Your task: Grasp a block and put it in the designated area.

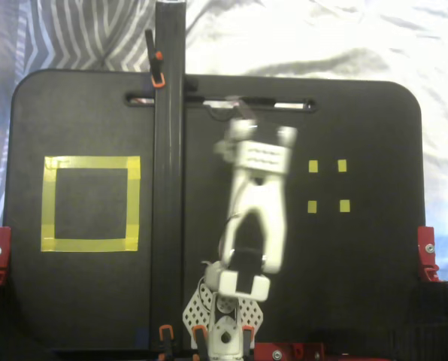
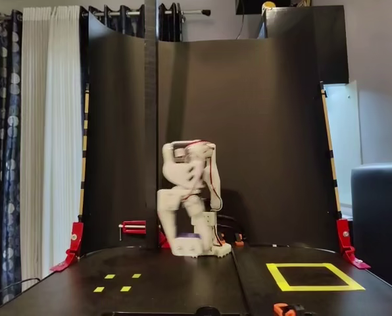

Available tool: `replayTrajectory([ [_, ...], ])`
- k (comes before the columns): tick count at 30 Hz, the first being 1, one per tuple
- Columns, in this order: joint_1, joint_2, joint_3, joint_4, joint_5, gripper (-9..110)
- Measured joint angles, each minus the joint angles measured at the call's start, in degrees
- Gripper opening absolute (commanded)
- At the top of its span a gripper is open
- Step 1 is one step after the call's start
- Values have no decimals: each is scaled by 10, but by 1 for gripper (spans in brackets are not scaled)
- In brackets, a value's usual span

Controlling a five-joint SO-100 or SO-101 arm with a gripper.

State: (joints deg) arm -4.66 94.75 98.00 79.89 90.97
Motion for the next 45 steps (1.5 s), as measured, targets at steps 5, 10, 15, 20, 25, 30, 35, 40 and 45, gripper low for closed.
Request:
replayTrajectory([
  [5,66,12,5,16,-54,20],
  [10,121,13,7,18,-105,20],
  [15,173,13,7,18,-153,20],
  [20,232,13,11,22,-203,20],
  [25,300,13,17,21,-258,20],
  [30,371,13,31,8,-320,20],
  [35,430,13,60,-19,-371,20],
  [40,482,13,76,-51,-408,20],
  [45,515,7,79,-75,-437,20],
])
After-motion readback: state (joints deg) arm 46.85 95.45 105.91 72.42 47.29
